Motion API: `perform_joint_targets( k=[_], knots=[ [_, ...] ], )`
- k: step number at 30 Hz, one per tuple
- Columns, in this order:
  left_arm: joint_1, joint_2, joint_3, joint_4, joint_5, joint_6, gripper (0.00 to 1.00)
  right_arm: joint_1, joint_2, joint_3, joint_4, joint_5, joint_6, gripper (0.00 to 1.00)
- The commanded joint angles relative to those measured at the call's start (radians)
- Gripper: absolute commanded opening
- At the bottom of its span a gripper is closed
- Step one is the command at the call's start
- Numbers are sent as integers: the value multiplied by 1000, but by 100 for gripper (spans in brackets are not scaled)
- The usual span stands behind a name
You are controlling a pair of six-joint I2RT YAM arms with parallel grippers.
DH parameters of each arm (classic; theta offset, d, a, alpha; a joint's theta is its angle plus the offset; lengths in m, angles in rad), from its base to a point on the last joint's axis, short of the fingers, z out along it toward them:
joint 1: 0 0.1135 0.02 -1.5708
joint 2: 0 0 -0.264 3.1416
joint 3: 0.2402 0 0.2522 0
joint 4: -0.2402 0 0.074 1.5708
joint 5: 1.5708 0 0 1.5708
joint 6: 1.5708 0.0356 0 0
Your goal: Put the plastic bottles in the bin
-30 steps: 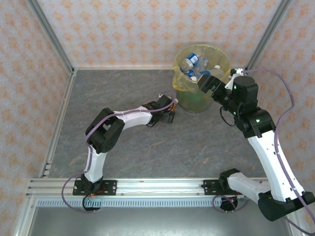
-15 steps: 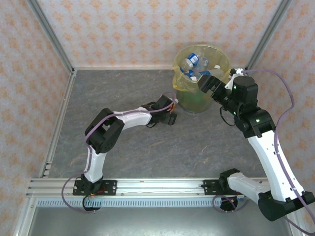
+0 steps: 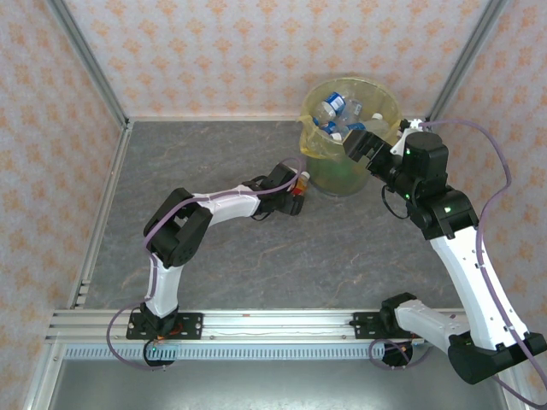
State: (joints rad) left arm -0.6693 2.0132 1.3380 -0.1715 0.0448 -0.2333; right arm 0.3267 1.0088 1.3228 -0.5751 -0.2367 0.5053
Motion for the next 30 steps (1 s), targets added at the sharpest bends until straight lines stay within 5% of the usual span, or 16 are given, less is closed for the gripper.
perform_joint_targets(
  k=[1, 15, 24, 30],
  knots=[
    [4, 10, 22, -7, -5, 20, 82, 6, -10, -3, 23, 3, 0, 100],
    [3, -1, -8, 11, -9, 18, 57, 5, -7, 3, 22, 4, -11, 100],
    [4, -180, -123, 69, -49, -9, 56, 5, 36, 52, 41, -14, -31, 100],
    [4, -349, -210, 96, -71, -26, 56, 6, 90, 90, 82, -133, -34, 99]
  ],
)
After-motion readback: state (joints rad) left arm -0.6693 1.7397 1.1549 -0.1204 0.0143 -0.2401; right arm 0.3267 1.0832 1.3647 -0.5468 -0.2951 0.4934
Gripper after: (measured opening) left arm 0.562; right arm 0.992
